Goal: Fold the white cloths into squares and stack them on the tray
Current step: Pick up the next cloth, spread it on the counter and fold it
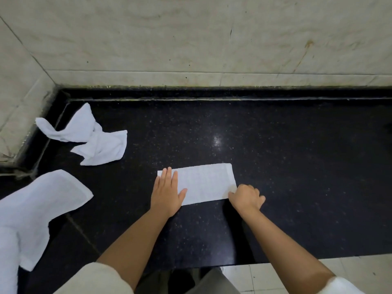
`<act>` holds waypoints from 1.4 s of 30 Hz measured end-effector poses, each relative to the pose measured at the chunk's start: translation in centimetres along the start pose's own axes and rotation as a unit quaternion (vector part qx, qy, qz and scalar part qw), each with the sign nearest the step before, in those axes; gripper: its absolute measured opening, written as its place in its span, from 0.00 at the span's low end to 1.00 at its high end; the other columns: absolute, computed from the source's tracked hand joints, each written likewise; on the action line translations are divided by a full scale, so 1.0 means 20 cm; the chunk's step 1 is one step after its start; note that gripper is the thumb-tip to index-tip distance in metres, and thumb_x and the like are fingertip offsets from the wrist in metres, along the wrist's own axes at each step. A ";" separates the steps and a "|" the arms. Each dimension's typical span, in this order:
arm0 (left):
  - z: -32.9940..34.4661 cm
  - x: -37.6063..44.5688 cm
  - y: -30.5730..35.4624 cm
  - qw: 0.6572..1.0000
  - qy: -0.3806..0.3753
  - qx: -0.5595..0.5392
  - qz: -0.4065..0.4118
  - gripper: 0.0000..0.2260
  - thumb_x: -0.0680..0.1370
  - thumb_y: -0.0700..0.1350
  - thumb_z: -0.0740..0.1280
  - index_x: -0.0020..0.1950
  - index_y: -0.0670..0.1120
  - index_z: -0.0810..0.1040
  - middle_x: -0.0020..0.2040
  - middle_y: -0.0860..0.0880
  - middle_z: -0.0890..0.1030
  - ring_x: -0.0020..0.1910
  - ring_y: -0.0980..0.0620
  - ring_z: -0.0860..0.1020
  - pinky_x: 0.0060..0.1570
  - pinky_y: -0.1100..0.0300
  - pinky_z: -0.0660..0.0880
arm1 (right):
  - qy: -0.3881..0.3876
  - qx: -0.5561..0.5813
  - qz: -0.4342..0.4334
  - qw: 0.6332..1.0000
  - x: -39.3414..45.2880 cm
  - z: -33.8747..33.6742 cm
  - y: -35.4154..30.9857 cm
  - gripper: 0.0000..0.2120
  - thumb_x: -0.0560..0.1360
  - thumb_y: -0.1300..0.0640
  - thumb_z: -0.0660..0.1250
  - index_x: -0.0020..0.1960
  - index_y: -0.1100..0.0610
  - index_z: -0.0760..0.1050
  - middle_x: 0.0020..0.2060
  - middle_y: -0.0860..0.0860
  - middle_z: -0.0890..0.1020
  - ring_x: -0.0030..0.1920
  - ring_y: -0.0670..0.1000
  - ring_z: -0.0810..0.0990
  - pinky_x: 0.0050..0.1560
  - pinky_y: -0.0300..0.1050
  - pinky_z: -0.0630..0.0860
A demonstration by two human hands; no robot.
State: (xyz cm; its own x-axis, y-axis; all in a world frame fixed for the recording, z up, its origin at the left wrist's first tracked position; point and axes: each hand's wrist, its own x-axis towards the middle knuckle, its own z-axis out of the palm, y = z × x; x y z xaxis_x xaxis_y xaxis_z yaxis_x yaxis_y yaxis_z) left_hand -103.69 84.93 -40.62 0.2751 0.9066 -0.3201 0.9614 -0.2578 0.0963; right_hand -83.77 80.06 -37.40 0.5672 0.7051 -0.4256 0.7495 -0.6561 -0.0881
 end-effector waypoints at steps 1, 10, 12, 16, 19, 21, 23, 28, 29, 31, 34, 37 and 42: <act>0.00 0.00 0.00 1.000 -0.002 -0.001 0.002 0.30 0.81 0.57 0.48 0.77 0.43 0.43 0.78 0.43 0.43 0.77 0.47 0.42 0.75 0.53 0.42 | -0.002 0.004 0.002 1.000 0.00 0.00 -0.01 0.12 0.77 0.55 0.58 0.55 0.59 0.75 0.58 0.55 0.76 0.61 0.56 0.70 0.60 0.49 0.64; 0.03 0.00 -0.01 1.000 0.012 -0.008 0.004 0.30 0.81 0.57 0.49 0.77 0.43 0.44 0.78 0.44 0.43 0.77 0.47 0.42 0.75 0.53 0.41 | 0.024 0.009 0.007 1.000 -0.04 0.01 -0.03 0.09 0.76 0.58 0.59 0.53 0.59 0.74 0.50 0.54 0.81 0.55 0.55 0.75 0.56 0.48 0.64; 0.03 -0.01 -0.01 1.000 0.015 -0.008 0.005 0.29 0.81 0.57 0.48 0.77 0.43 0.44 0.78 0.44 0.43 0.77 0.47 0.42 0.75 0.53 0.41 | 0.023 0.032 0.012 0.999 -0.04 0.01 -0.03 0.07 0.75 0.60 0.59 0.51 0.58 0.74 0.46 0.53 0.81 0.52 0.55 0.76 0.53 0.47 0.63; 0.03 -0.01 0.00 1.000 0.013 -0.018 0.006 0.29 0.81 0.56 0.48 0.77 0.43 0.44 0.78 0.44 0.42 0.77 0.48 0.41 0.75 0.52 0.41 | -0.032 0.156 0.067 0.985 -0.01 0.01 -0.02 0.04 0.72 0.61 0.61 0.40 0.57 0.67 0.36 0.50 0.73 0.42 0.54 0.72 0.53 0.47 0.66; 0.03 0.00 0.00 1.000 0.008 -0.016 0.006 0.29 0.81 0.57 0.47 0.77 0.43 0.43 0.78 0.44 0.42 0.77 0.48 0.41 0.75 0.52 0.40 | -0.063 0.213 0.092 0.971 0.01 -0.01 -0.01 0.13 0.71 0.61 0.62 0.31 0.55 0.61 0.29 0.49 0.67 0.35 0.52 0.69 0.36 0.40 0.64; 0.03 -0.01 0.00 1.000 0.005 -0.016 0.005 0.29 0.81 0.57 0.47 0.77 0.43 0.42 0.78 0.44 0.41 0.77 0.48 0.40 0.75 0.52 0.40 | -0.073 0.221 0.092 0.968 0.01 -0.03 -0.03 0.14 0.71 0.59 0.62 0.30 0.55 0.60 0.28 0.49 0.66 0.31 0.51 0.66 0.32 0.39 0.59; 0.02 -0.01 -0.01 1.000 0.002 -0.015 0.004 0.29 0.81 0.57 0.46 0.76 0.43 0.42 0.77 0.45 0.41 0.77 0.48 0.40 0.75 0.53 0.39 | -0.085 0.199 0.091 0.972 0.01 -0.05 -0.05 0.13 0.71 0.59 0.62 0.31 0.55 0.61 0.29 0.49 0.68 0.34 0.52 0.69 0.41 0.43 0.64; -0.01 0.00 -0.02 0.999 -0.001 -0.040 0.016 0.29 0.82 0.55 0.47 0.76 0.43 0.42 0.78 0.45 0.42 0.77 0.49 0.40 0.74 0.54 0.39 | -0.034 0.127 0.064 0.989 -0.02 -0.12 -0.11 0.11 0.71 0.61 0.59 0.32 0.53 0.63 0.30 0.48 0.69 0.37 0.51 0.71 0.53 0.47 0.61; -0.02 0.00 -0.03 0.998 0.006 -0.052 0.019 0.28 0.82 0.54 0.48 0.77 0.42 0.44 0.78 0.45 0.43 0.77 0.49 0.41 0.75 0.54 0.40 | -0.011 0.126 0.044 0.991 -0.04 -0.14 -0.13 0.11 0.71 0.61 0.59 0.31 0.53 0.63 0.30 0.47 0.69 0.39 0.52 0.72 0.53 0.47 0.61; -0.04 -0.02 -0.08 0.996 0.039 -0.076 0.016 0.27 0.82 0.52 0.50 0.76 0.42 0.47 0.78 0.45 0.47 0.77 0.49 0.44 0.75 0.54 0.43 | 0.040 0.141 -0.020 0.989 -0.09 -0.17 -0.22 0.10 0.71 0.60 0.58 0.32 0.53 0.64 0.30 0.47 0.71 0.40 0.54 0.73 0.54 0.47 0.61; -0.05 -0.07 -0.19 0.992 0.071 -0.107 -0.018 0.25 0.82 0.49 0.53 0.76 0.41 0.52 0.77 0.44 0.52 0.77 0.48 0.48 0.75 0.53 0.48 | 0.093 0.165 -0.128 0.973 -0.21 -0.16 -0.41 0.05 0.73 0.59 0.59 0.39 0.54 0.70 0.35 0.50 0.75 0.42 0.54 0.74 0.50 0.46 0.59; -0.03 -0.17 -0.33 0.989 0.071 -0.111 -0.065 0.25 0.82 0.50 0.53 0.76 0.41 0.53 0.77 0.44 0.52 0.77 0.48 0.48 0.75 0.53 0.48 | 0.115 0.123 -0.242 0.956 -0.33 -0.03 -0.56 0.07 0.74 0.59 0.59 0.46 0.57 0.76 0.41 0.52 0.80 0.47 0.54 0.74 0.48 0.46 0.57; 0.03 -0.33 -0.51 0.982 0.077 -0.136 -0.110 0.23 0.82 0.48 0.54 0.75 0.40 0.57 0.77 0.43 0.55 0.77 0.47 0.50 0.74 0.52 0.49 | 0.069 0.001 -0.340 0.938 -0.40 0.27 -0.59 0.02 0.65 0.65 0.68 0.37 0.61 0.78 0.35 0.54 0.80 0.40 0.57 0.79 0.42 0.46 0.59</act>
State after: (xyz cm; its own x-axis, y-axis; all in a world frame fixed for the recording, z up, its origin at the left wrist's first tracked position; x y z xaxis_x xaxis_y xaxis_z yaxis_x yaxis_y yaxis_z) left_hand -115.26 81.47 -40.03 0.0371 0.9756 -0.2165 0.9548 0.0293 0.2959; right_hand -98.90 80.70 -37.78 -0.0024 0.9886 -0.1506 0.9534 -0.0432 -0.2986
